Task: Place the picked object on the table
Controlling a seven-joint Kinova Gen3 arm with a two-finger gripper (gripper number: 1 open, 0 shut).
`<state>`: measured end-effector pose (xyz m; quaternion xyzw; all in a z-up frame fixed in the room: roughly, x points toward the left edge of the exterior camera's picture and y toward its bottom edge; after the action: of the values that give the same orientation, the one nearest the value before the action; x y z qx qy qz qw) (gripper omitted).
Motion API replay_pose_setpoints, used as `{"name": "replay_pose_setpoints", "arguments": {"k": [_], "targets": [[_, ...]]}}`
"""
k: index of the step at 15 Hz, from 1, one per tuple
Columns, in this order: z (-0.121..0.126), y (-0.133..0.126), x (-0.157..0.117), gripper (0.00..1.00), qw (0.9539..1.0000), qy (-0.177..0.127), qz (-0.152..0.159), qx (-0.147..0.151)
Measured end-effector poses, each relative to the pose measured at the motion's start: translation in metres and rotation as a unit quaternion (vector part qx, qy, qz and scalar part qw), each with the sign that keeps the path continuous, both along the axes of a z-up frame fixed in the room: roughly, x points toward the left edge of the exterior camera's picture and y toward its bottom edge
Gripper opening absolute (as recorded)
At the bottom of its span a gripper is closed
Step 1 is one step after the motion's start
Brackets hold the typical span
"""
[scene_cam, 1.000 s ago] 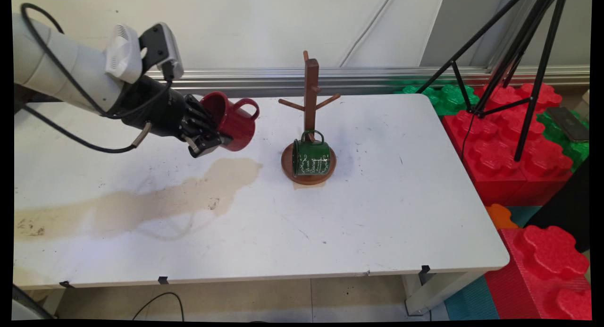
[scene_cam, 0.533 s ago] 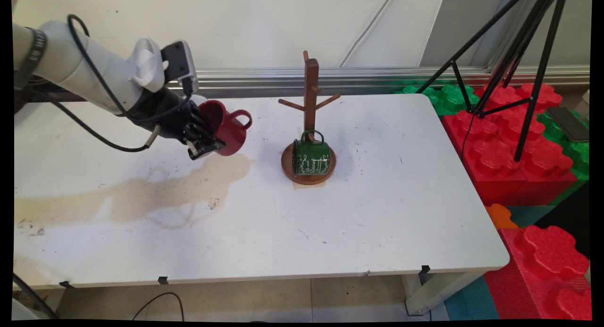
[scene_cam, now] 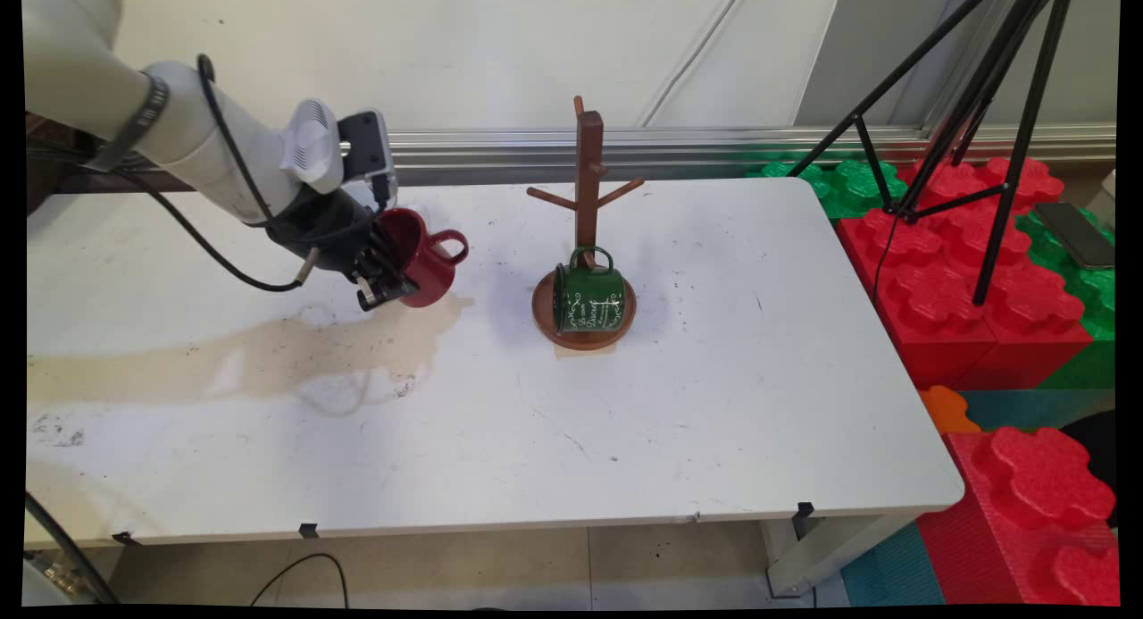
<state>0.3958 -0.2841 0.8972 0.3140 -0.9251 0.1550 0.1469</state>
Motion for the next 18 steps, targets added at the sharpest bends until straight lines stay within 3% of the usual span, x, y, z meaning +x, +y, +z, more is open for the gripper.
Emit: {"name": "replay_pose_setpoints", "arguments": {"k": [18], "targets": [[-0.053, -0.054, -0.001, 0.00, 0.9973, -0.047, -0.013, 0.056]]}}
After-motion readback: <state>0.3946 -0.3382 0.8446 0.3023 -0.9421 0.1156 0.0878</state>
